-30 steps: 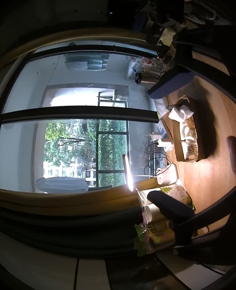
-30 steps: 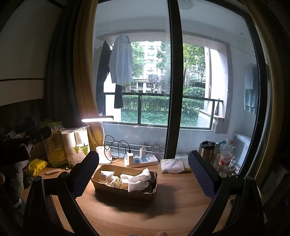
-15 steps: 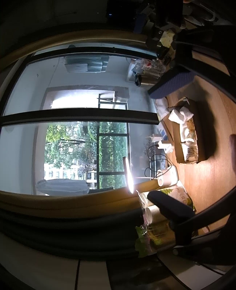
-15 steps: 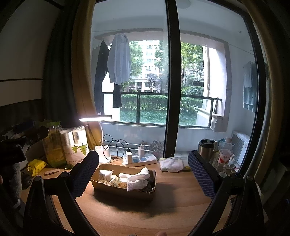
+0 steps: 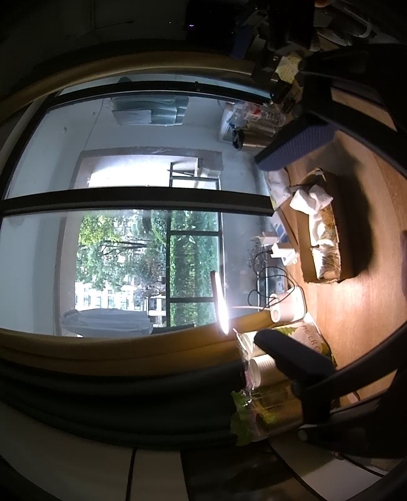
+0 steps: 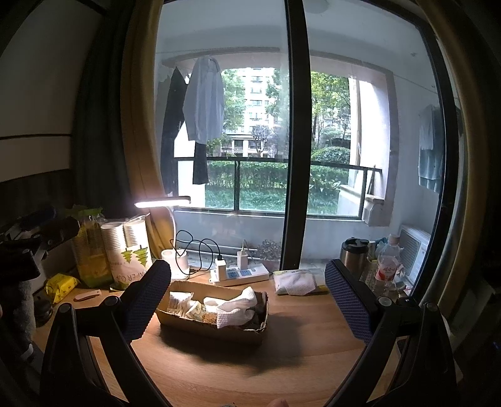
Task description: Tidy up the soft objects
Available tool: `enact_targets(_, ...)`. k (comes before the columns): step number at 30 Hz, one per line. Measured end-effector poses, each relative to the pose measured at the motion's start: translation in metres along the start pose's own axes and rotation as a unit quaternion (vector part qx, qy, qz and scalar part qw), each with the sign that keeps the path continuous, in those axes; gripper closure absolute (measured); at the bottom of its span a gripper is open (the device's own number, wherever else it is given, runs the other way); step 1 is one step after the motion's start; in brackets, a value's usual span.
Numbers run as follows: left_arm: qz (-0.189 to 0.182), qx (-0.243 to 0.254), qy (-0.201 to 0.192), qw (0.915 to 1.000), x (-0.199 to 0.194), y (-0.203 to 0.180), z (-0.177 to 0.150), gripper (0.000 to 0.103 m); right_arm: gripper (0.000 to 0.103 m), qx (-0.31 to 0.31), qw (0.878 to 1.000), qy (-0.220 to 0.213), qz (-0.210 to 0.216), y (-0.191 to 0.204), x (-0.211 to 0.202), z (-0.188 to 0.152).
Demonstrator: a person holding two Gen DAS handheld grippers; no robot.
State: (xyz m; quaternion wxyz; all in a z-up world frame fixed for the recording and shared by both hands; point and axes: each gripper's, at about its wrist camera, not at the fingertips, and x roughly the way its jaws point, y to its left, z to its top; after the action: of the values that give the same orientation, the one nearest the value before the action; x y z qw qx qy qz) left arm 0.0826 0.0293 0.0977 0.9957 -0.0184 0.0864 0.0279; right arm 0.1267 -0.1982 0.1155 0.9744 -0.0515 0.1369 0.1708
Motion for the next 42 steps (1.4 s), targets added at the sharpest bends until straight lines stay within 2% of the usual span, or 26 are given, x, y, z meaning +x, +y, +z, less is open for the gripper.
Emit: enact_targets(42,-0.003,0.0,0.008,1.0,0.0035,-0.0095,-0.0036,0.001,0.003,0.003,1.0,0.008,-0.005,-0.0056,0.0076,-0.0044)
